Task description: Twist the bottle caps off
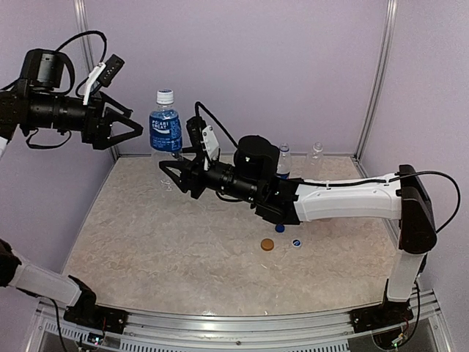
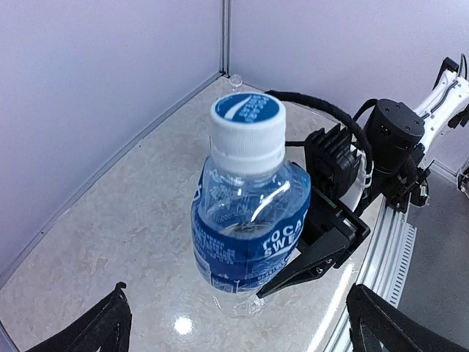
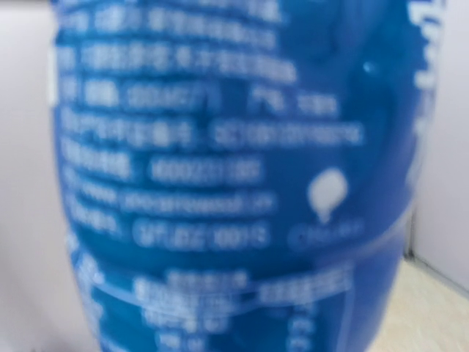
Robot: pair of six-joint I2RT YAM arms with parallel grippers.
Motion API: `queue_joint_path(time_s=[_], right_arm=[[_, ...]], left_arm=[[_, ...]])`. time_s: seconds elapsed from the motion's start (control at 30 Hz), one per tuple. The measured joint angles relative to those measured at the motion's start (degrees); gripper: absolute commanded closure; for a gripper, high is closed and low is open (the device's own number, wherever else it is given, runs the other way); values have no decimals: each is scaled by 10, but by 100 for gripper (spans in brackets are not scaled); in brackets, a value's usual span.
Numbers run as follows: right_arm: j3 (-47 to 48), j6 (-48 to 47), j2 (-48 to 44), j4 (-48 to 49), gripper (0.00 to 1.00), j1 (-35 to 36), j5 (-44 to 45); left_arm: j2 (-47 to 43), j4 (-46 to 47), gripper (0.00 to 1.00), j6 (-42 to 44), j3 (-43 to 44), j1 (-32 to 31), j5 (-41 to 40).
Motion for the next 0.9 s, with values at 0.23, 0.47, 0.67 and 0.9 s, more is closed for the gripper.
queue_joint_path(time_s=[0.23, 0.47, 0.67, 0.9], right_arm=[[40, 4, 2, 53, 56, 42, 7], [108, -38, 23, 49, 54, 85, -37], [167, -83, 50, 8, 55, 107, -50], [175, -100, 60, -23, 54, 109, -56]], left_arm=[[-174, 109, 1, 5, -158, 0, 31], [-297, 244, 1, -39, -312, -4, 143], [-286, 314, 7, -65, -341, -15, 172], [-282, 368, 31, -94, -378, -32, 178]])
